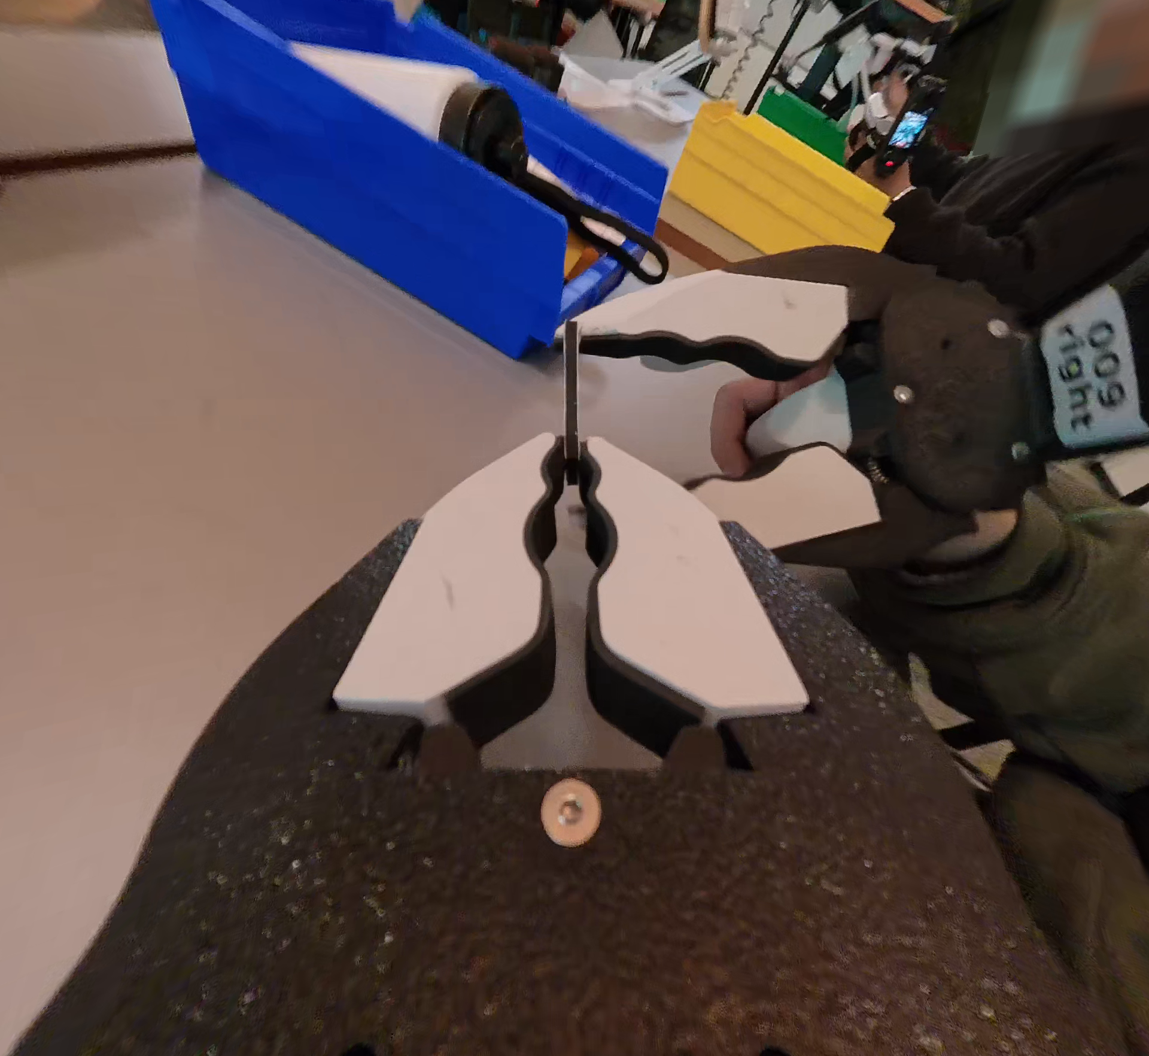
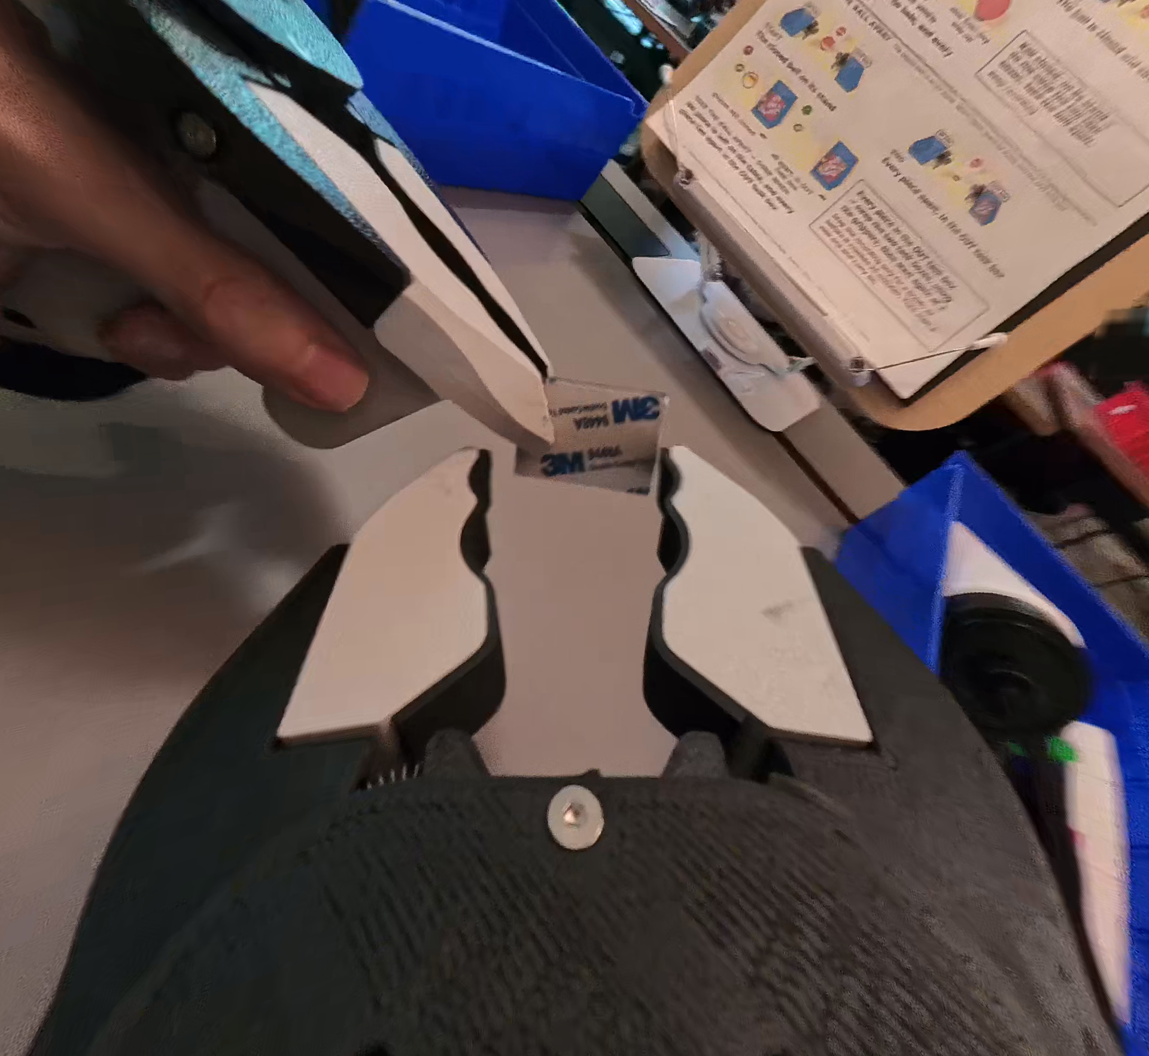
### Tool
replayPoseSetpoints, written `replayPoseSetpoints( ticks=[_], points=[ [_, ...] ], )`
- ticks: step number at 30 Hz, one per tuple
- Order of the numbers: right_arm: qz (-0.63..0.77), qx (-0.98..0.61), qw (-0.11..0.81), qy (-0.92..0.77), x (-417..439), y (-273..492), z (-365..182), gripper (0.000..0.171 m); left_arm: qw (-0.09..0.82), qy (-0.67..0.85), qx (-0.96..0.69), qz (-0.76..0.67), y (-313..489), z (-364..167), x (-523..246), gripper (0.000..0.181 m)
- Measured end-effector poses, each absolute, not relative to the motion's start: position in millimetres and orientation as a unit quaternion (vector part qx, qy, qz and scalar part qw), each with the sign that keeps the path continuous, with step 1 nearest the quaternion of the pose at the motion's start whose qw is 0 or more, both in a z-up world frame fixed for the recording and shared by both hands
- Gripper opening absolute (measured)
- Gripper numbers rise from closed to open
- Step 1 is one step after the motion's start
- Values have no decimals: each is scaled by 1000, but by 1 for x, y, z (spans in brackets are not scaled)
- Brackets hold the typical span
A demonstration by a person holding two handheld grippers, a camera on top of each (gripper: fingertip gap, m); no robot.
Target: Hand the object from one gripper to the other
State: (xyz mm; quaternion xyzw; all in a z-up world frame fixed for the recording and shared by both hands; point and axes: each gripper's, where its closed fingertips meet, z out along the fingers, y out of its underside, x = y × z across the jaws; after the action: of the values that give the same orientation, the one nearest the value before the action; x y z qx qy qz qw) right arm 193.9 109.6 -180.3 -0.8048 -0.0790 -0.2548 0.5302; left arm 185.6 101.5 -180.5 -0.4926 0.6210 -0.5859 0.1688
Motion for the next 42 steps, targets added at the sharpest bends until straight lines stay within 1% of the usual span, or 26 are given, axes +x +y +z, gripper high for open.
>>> replayPoseSetpoints(
  ticks=[1, 3, 4, 5, 6, 7, 9, 10, 11, 12, 13, 16, 18, 19, 23, 24, 26, 29, 31, 33, 35, 38, 42],
  points=[
    [-218, -808, 543, -68, 188, 110, -178, 67, 184, 622, -474, -596, 103, -174, 183, 4],
    [-118, -802, 585, -29, 176, 108, -167, 83, 214, 623, -424, -621, 106, -158, 174, 4],
    [-55, -786, 616, -3, 168, 106, -156, 85, 224, 628, -389, -635, 105, -149, 166, 4],
    [14, -760, 649, 23, 160, 103, -143, 82, 227, 633, -353, -650, 103, -142, 158, 3],
    [78, -728, 680, 48, 154, 97, -128, 73, 225, 635, -320, -666, 100, -134, 148, 3],
    [133, -692, 707, 62, 148, 91, -114, 60, 213, 638, -285, -683, 96, -127, 138, 3],
    [210, -639, 739, 39, 129, 78, -90, 35, 169, 640, -237, -711, 88, -116, 118, 3],
    [228, -629, 743, 21, 119, 74, -84, 30, 148, 638, -222, -723, 85, -113, 110, 3],
    [233, -626, 745, 8, 110, 72, -79, 30, 129, 635, -207, -733, 83, -110, 104, 3],
    [227, -624, 748, -1, 103, 71, -76, 26, 120, 628, -198, -743, 81, -108, 100, 3],
    [214, -626, 750, -5, 99, 71, -75, 22, 115, 619, -189, -754, 80, -105, 98, 3],
    [162, -647, 746, 2, 97, 75, -80, 18, 86, 593, -173, -781, 77, -96, 91, 3],
    [125, -650, 749, 1, 98, 74, -81, 7, 88, 595, -169, -781, 75, -96, 91, 3],
    [110, -651, 751, -5, 98, 74, -81, 4, 93, 597, -169, -779, 75, -96, 92, 3],
    [38, -665, 745, -34, 100, 73, -81, 3, 97, 599, -181, -774, 74, -97, 99, 6],
    [-4, -679, 734, -36, 106, 72, -83, 3, 116, 601, -205, -764, 76, -100, 108, 12],
    [-129, -717, 685, -26, 130, 69, -94, 3, 187, 613, -256, -723, 84, -109, 127, 39],
    [-303, -748, 590, -31, 157, 61, -106, 3, 309, 635, -320, -632, 102, -116, 144, 38],
    [-361, -755, 545, -47, 160, 64, -112, 3, 345, 640, -354, -588, 104, -115, 148, 37],
    [-393, -756, 520, -58, 159, 71, -118, 4, 338, 653, -375, -565, 95, -116, 147, 38],
    [-415, -754, 503, -77, 155, 76, -121, 3, 319, 669, -395, -543, 87, -124, 145, 45],
    [-462, -746, 469, -102, 155, 75, -123, 3, 305, 666, -409, -544, 84, -127, 145, 42],
    [-498, -727, 453, -135, 153, 76, -122, 3, 269, 648, -416, -578, 83, -124, 144, 38]
  ],
)
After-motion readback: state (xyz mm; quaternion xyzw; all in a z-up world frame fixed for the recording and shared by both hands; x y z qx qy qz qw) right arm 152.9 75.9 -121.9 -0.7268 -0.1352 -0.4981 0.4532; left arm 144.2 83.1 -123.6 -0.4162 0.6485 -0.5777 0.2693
